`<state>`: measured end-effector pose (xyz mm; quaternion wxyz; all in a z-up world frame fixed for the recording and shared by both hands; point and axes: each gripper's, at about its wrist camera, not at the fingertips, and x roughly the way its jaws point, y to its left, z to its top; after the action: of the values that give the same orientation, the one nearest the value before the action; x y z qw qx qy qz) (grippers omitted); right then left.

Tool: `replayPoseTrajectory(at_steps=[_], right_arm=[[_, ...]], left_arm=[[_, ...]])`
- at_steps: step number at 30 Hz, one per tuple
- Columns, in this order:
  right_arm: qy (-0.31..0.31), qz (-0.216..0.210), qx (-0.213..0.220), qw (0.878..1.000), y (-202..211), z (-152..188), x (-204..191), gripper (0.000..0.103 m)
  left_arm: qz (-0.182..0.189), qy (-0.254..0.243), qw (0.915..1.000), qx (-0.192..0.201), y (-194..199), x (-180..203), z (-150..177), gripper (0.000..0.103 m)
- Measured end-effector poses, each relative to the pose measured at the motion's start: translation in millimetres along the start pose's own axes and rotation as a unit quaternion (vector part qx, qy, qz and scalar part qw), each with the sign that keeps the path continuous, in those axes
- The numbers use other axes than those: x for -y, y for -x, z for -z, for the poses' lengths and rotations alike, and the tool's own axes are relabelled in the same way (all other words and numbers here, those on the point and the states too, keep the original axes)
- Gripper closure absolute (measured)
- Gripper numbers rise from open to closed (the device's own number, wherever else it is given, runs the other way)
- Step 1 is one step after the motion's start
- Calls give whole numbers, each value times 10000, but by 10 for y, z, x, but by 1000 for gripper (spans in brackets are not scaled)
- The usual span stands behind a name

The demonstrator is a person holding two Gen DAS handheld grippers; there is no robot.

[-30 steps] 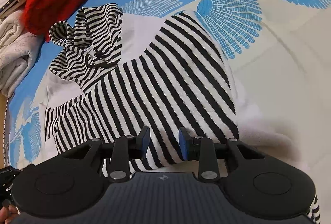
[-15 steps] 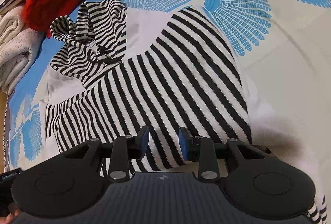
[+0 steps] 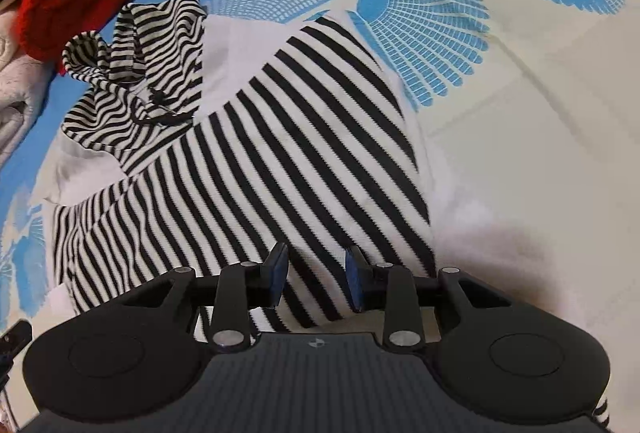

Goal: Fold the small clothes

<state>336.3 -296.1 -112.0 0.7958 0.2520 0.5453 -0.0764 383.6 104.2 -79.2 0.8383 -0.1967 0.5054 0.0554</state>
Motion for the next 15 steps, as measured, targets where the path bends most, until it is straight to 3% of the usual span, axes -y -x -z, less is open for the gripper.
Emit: replayPoseTrajectory(at_steps=[2,5,7,9,11,15], right_arm=[[-8,10,15,10000,6,-1,5,70],[3,17,106,9999,39,-13,-3,70],[89,1,235,9997,81,-32,-23,70],[246,-23,319,9992,109,-53,-55,68],[324,-25,264,9991,90,-55,-60,65],[201,74,142,9997,39,-59,5,65]], left_arm=[[-8,497,9968,-629,-236,-157,66,95],[-121,271,9990,-328,-159,-112,37,94],[-205,-5,9998,-13,-67,-49,7,84],[-261,-21,9996,-95,-135,-42,5,73],[-235,236,9986,-403,-262,-121,19,73],[-309,-75,9995,27,-122,-38,-40,72]])
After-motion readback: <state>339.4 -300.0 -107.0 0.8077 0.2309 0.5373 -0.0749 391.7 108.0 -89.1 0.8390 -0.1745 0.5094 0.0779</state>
